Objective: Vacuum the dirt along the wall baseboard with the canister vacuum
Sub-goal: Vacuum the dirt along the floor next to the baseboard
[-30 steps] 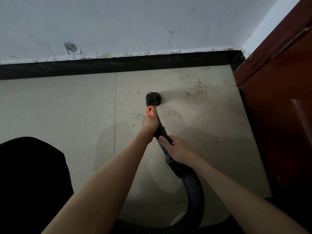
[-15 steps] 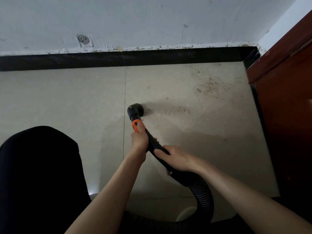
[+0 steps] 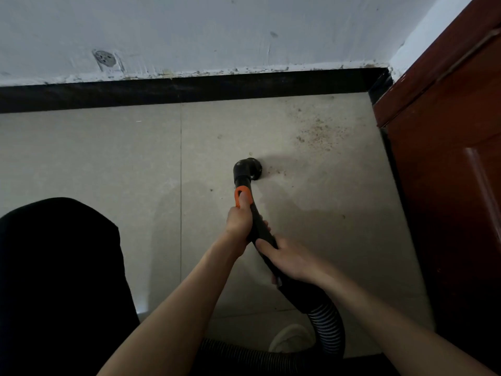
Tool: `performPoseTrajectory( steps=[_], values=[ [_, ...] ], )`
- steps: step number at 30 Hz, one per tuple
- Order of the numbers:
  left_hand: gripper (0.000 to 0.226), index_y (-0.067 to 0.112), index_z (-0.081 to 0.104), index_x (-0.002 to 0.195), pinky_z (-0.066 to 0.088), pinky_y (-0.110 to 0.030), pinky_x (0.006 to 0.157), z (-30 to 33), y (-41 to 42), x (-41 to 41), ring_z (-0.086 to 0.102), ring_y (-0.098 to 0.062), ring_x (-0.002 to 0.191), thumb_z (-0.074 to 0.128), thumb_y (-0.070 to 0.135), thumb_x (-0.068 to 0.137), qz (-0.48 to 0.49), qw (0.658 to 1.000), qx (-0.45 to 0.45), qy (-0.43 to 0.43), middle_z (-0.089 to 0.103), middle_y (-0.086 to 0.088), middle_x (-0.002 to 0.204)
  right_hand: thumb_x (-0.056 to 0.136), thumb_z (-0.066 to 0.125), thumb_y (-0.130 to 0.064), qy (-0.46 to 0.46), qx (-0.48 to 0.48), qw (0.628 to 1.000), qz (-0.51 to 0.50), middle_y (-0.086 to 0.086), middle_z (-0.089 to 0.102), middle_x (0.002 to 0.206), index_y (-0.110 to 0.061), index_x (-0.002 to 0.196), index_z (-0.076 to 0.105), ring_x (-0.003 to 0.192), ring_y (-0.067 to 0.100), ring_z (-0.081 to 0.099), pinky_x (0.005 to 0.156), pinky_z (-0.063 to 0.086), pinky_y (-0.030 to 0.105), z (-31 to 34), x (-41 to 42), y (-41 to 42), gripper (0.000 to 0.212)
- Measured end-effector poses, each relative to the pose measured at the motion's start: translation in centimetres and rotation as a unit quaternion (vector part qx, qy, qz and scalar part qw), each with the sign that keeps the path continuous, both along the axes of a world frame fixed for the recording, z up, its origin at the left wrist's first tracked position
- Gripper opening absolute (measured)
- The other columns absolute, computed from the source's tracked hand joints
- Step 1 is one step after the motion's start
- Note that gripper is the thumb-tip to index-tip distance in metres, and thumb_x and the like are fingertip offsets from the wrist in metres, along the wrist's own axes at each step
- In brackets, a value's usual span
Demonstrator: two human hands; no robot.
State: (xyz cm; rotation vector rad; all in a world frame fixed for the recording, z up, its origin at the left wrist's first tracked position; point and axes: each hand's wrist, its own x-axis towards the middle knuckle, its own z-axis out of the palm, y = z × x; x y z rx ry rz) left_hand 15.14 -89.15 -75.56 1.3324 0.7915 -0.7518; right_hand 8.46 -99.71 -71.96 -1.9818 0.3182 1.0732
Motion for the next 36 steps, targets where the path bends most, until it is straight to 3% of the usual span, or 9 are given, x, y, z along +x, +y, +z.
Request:
performPoseTrajectory(
  steps=[9,13,18,21,25,30,36],
  values=[
    [0.051,0.003,0.049,0.089,0.050,-0.036,0.060,0.5,-3.9,0.6,0.054,-0.025,0.058,0.033,0.050,0.099,-0.097,0.994,-0.042,0.003,0.052,-0.012,0.068,0.098,0.027,-0.057,-0.058,-0.125,0.988,-0.064,0.009,0.067,0.089,-0.016,0.110,0.048,0.079,0.025,0.066,0.076,0.054,0.041,0.2,-1.5,-1.3,0.048],
    [0.052,0.001,0.049,0.092,0.049,-0.036,0.064,0.9,-5.0,1.0,0.052,-0.024,0.060,0.033,0.050,0.099,-0.115,0.991,-0.062,0.006,0.051,-0.012,0.069,0.100,0.026,-0.054,-0.087,-0.184,0.977,-0.067,0.007,0.063,0.095,-0.014,0.117,0.048,0.082,0.024,0.061,0.067,0.044,0.034,-0.1,-1.3,-1.5,0.049],
    [0.049,0.000,0.048,0.093,0.049,-0.034,0.060,0.9,-3.4,1.5,0.053,-0.024,0.059,0.033,0.046,0.100,-0.091,0.994,-0.053,-0.001,0.051,-0.012,0.070,0.099,0.028,-0.056,-0.099,-0.146,0.983,-0.044,0.005,0.065,0.086,-0.017,0.118,0.048,0.073,0.021,0.064,0.065,0.051,0.033,-0.4,-0.5,-0.8,0.048],
    [0.045,-0.003,0.045,0.103,0.053,-0.035,0.063,0.6,-1.0,1.4,0.058,-0.025,0.062,0.037,0.041,0.100,-0.046,0.998,-0.032,-0.004,0.053,-0.013,0.075,0.098,0.030,-0.055,-0.099,-0.096,0.990,-0.007,0.003,0.066,0.074,-0.018,0.107,0.049,0.059,0.016,0.065,0.060,0.055,0.033,-0.6,0.2,-0.3,0.043],
    [0.037,0.000,0.045,0.098,0.053,-0.034,0.057,0.7,2.6,1.3,0.063,-0.027,0.069,0.041,0.037,0.099,-0.011,0.999,-0.033,0.008,0.056,-0.016,0.085,0.098,0.033,-0.055,-0.093,-0.039,0.994,0.042,0.000,0.064,0.066,-0.021,0.092,0.046,0.039,0.006,0.056,0.045,0.045,0.023,-0.9,1.1,0.7,0.037],
    [0.033,0.005,0.043,0.093,0.052,-0.031,0.052,0.7,4.3,0.3,0.064,-0.026,0.067,0.038,0.037,0.098,0.036,0.999,-0.002,0.002,0.057,-0.017,0.087,0.096,0.034,-0.056,-0.093,-0.027,0.992,0.085,0.002,0.062,0.065,-0.023,0.083,0.043,0.042,0.009,0.057,0.051,0.050,0.033,-1.5,1.6,2.1,0.037],
    [0.032,0.007,0.044,0.089,0.054,-0.034,0.057,0.5,5.6,-1.0,0.064,-0.028,0.069,0.038,0.037,0.098,0.079,0.997,0.014,0.005,0.058,-0.016,0.083,0.094,0.036,-0.058,-0.072,0.007,0.993,0.092,-0.001,0.060,0.056,-0.023,0.083,0.043,0.036,0.009,0.057,0.036,0.039,0.018,-1.7,1.3,2.9,0.037]
  ],
)
